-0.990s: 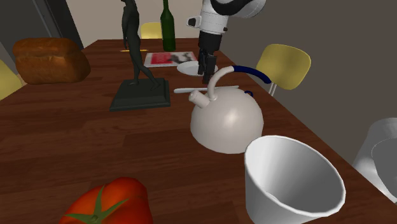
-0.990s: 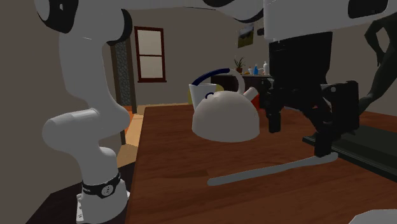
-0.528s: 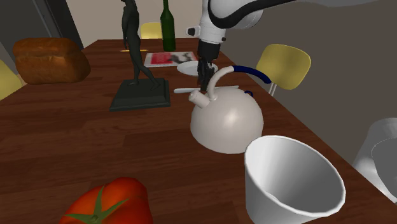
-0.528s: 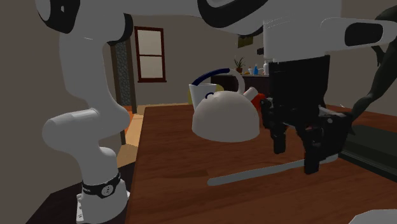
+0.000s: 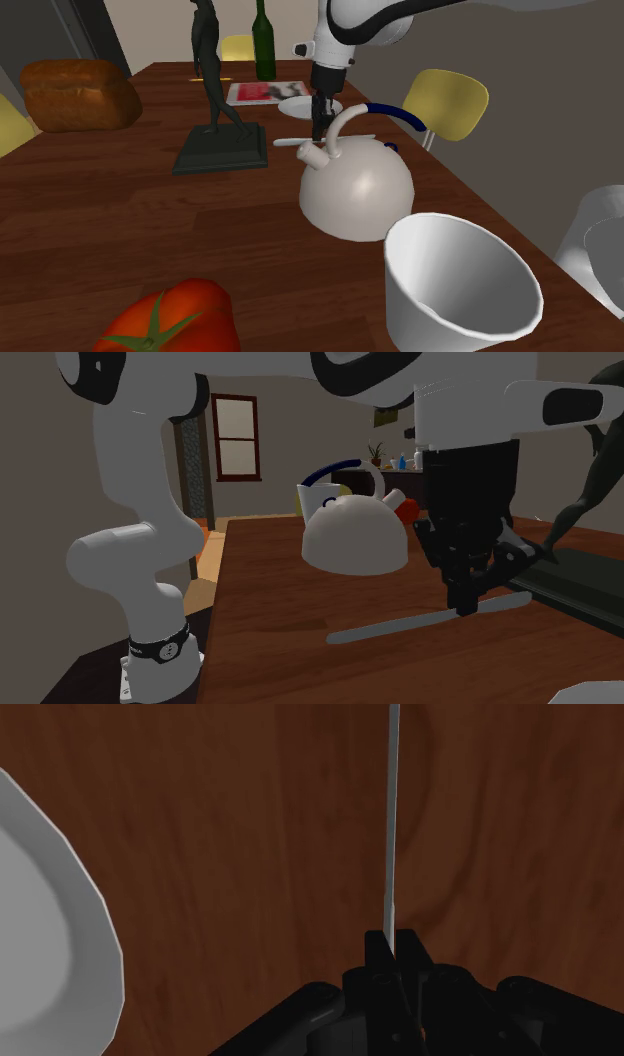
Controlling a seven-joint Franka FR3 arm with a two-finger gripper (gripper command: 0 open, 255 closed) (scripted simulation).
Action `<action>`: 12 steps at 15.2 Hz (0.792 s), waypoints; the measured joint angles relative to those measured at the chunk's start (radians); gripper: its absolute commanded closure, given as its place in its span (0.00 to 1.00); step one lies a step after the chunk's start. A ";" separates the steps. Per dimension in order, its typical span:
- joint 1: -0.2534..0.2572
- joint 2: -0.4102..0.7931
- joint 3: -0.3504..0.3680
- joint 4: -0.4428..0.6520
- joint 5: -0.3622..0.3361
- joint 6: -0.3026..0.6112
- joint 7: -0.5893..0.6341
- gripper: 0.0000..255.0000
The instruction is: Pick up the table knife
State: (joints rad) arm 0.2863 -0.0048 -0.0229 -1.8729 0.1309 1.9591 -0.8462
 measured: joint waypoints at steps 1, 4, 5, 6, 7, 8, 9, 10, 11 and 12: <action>0.000 -0.001 0.000 -0.001 0.000 0.000 0.000 1.00; 0.000 -0.007 0.000 0.018 -0.001 -0.025 0.003 1.00; -0.001 -0.007 -0.001 0.031 -0.002 -0.037 0.004 1.00; 0.000 -0.009 0.000 0.043 -0.003 -0.052 0.007 1.00; -0.001 -0.007 -0.001 0.060 -0.003 -0.066 0.008 1.00; 0.000 -0.006 0.000 0.073 -0.004 -0.078 0.010 1.00; 0.000 -0.006 0.000 0.085 -0.004 -0.091 0.013 1.00; 0.001 -0.008 0.001 0.095 -0.005 -0.102 0.015 1.00; 0.000 -0.005 0.000 0.112 -0.005 -0.117 0.015 1.00; 0.000 -0.006 0.000 0.125 -0.006 -0.130 0.017 1.00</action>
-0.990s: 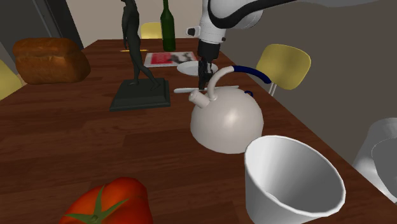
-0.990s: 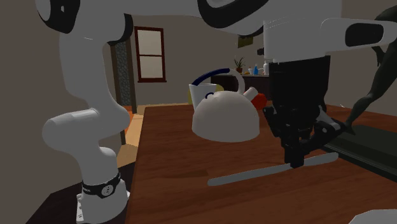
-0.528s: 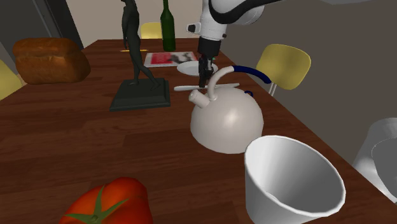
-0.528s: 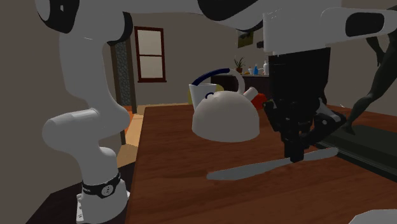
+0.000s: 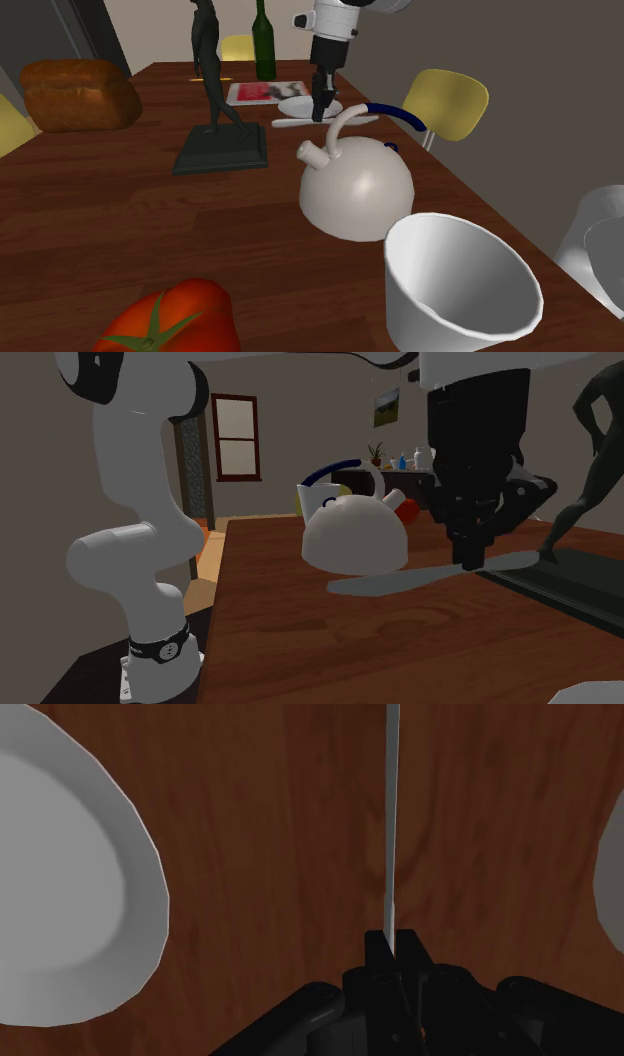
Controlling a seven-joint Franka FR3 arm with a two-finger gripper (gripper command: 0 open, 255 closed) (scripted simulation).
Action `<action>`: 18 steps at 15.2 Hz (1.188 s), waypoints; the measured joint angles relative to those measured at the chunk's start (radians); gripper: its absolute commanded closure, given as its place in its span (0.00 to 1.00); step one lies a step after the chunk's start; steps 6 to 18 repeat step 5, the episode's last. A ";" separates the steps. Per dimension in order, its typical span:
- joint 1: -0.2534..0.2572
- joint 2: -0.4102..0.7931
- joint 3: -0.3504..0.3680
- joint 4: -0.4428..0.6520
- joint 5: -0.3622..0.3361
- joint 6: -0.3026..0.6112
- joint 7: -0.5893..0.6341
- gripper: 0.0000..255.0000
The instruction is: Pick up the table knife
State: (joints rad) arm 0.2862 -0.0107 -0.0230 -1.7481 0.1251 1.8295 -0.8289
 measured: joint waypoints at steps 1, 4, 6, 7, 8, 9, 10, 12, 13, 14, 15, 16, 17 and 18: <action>-0.001 -0.001 -0.001 0.014 0.000 -0.015 0.000 1.00; -0.001 0.008 -0.001 0.066 -0.001 -0.058 0.005 1.00; -0.002 0.008 -0.002 0.074 -0.001 -0.066 0.005 1.00; -0.002 0.008 -0.002 0.074 -0.001 -0.066 0.005 1.00; -0.002 0.008 -0.002 0.074 -0.001 -0.066 0.005 1.00; -0.002 0.008 -0.002 0.074 -0.001 -0.066 0.005 1.00; -0.002 0.008 -0.002 0.074 -0.001 -0.066 0.005 1.00; -0.002 0.008 -0.002 0.074 -0.001 -0.066 0.005 1.00; -0.002 0.008 -0.002 0.074 -0.001 -0.066 0.005 1.00; -0.002 0.008 -0.002 0.074 -0.001 -0.066 0.005 1.00; -0.002 0.008 -0.002 0.074 -0.001 -0.066 0.005 1.00; -0.002 0.008 -0.002 0.074 -0.001 -0.066 0.005 1.00; -0.002 0.008 -0.002 0.074 -0.001 -0.066 0.005 1.00; -0.002 0.008 -0.002 0.074 -0.001 -0.066 0.005 1.00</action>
